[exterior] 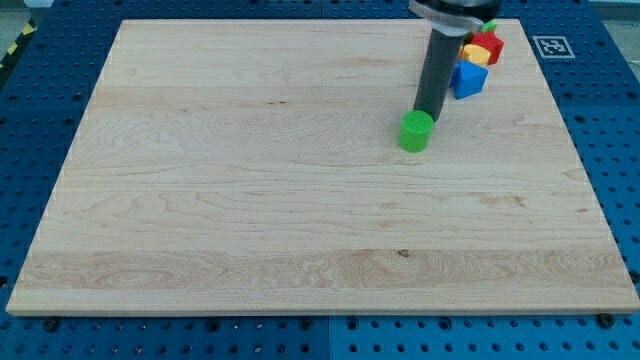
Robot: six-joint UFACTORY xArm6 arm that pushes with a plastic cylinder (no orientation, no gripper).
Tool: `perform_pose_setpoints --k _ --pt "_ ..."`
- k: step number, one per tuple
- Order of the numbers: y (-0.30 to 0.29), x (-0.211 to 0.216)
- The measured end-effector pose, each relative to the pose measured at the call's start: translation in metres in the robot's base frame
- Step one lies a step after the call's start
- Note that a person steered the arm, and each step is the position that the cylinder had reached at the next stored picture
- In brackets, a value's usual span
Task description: Push the green circle towards the center
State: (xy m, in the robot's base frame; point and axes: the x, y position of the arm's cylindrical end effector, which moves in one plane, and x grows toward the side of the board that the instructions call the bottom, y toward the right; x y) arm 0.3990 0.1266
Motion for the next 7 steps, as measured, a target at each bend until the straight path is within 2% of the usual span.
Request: perform_pose_setpoints --k 1,2,4,5,6,7 --pt "0.000 0.029" --pt "0.029 0.060" --pt "0.005 0.067" --pt "0.030 0.062" --pt "0.012 0.055" --pt "-0.012 0.066"
